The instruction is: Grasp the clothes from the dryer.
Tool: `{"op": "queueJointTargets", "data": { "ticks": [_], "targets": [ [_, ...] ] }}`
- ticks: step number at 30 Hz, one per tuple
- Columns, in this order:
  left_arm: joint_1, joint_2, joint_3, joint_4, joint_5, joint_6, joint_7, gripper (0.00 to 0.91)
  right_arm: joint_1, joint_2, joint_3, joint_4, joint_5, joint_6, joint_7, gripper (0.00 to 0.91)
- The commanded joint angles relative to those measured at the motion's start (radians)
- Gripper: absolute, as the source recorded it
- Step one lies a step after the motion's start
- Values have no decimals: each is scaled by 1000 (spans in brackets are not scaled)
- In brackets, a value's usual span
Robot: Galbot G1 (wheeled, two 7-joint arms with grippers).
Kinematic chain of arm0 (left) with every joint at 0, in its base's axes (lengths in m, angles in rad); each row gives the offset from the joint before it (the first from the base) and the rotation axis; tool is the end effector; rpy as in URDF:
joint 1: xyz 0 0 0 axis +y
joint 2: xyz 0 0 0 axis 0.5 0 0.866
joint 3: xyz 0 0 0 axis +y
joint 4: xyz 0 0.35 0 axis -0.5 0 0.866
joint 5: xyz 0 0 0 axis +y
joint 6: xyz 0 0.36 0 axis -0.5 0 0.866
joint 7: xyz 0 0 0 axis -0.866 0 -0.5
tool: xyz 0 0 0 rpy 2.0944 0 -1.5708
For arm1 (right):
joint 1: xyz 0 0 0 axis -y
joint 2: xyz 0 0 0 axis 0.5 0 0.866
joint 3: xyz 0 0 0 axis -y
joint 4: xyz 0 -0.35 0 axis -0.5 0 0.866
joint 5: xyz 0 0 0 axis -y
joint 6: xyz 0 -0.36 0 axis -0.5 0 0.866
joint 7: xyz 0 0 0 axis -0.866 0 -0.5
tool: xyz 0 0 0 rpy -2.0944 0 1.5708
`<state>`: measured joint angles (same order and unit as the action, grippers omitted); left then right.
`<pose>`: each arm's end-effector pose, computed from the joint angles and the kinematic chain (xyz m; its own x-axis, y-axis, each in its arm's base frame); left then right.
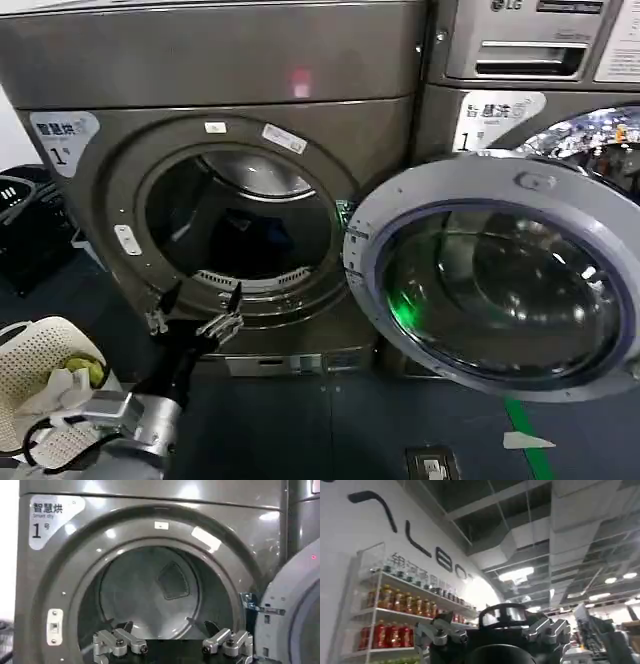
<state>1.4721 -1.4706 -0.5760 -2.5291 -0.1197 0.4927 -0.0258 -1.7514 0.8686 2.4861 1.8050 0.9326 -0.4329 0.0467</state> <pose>0.1660 0.0163 -0.1345 -0.9988 0.0290 -0.0402 0.0287 0.9996 0.0088 -0.0982 -0.4192 0.0908 -0.3234 0.8038 -0.4993 0.8992 0.4254 0.1026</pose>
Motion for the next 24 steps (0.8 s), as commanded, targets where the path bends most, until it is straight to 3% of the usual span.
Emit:
{"op": "queueJointTargets", "data": {
  "ticks": [1, 24],
  "targets": [
    [-1, 0, -3, 3, 0, 0, 0, 907, 1, 1, 0, 3, 2, -2, -3, 907],
    [-4, 0, -5, 6, 0, 2, 3, 907, 4, 2, 5, -14, -1, 9, -1, 907]
  ]
}}
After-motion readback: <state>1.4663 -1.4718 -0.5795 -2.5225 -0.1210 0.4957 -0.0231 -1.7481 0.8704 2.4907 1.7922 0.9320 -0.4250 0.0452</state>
